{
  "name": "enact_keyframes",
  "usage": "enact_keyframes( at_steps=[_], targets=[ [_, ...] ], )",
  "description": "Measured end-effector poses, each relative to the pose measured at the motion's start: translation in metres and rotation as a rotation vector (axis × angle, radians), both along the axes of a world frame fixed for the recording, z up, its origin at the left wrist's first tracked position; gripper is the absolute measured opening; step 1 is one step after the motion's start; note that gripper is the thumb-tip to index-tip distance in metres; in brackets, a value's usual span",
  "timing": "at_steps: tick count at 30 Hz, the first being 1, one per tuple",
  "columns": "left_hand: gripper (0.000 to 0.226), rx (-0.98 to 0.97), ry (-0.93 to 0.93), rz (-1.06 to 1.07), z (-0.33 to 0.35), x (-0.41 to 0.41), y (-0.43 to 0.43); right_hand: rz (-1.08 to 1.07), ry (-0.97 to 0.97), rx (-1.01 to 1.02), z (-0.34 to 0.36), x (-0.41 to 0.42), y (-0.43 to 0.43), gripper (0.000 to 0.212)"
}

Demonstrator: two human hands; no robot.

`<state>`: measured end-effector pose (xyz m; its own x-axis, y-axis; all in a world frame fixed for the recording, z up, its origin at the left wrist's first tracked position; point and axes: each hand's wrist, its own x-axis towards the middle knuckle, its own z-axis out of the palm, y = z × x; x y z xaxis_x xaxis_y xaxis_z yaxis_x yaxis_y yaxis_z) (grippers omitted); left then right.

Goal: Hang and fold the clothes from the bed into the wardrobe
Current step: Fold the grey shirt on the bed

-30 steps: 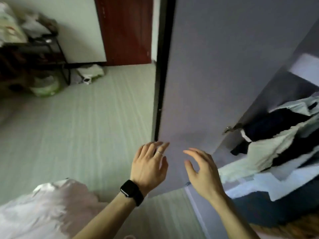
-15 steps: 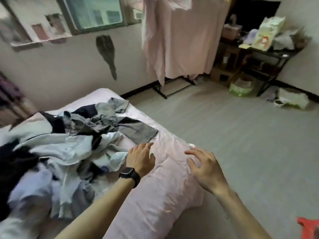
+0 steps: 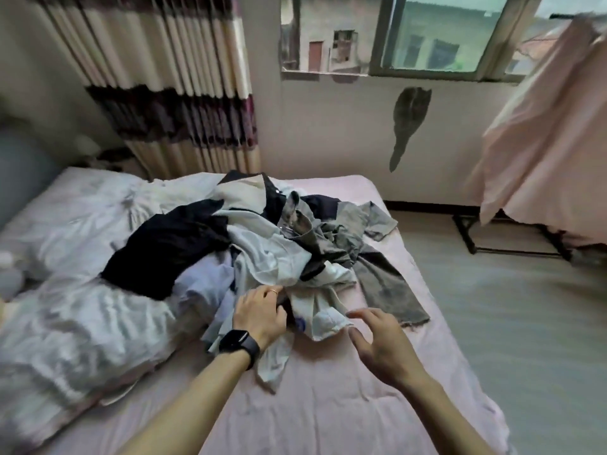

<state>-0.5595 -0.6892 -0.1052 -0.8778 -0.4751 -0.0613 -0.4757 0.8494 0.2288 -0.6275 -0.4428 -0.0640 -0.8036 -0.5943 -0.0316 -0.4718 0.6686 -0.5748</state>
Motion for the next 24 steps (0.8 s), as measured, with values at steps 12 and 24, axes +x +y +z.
enact_keyframes(
  at_steps=[12, 24],
  targets=[
    [0.050, 0.129, -0.229, 0.458, -0.095, 0.062, -0.021, 0.338, -0.160, 0.170, -0.101, -0.059, -0.068, 0.043],
    [0.059, 0.387, -0.489, 0.568, -0.319, 0.131, -0.034, 0.458, -0.319, 0.512, -0.340, -0.024, -0.163, 0.079]
  ],
)
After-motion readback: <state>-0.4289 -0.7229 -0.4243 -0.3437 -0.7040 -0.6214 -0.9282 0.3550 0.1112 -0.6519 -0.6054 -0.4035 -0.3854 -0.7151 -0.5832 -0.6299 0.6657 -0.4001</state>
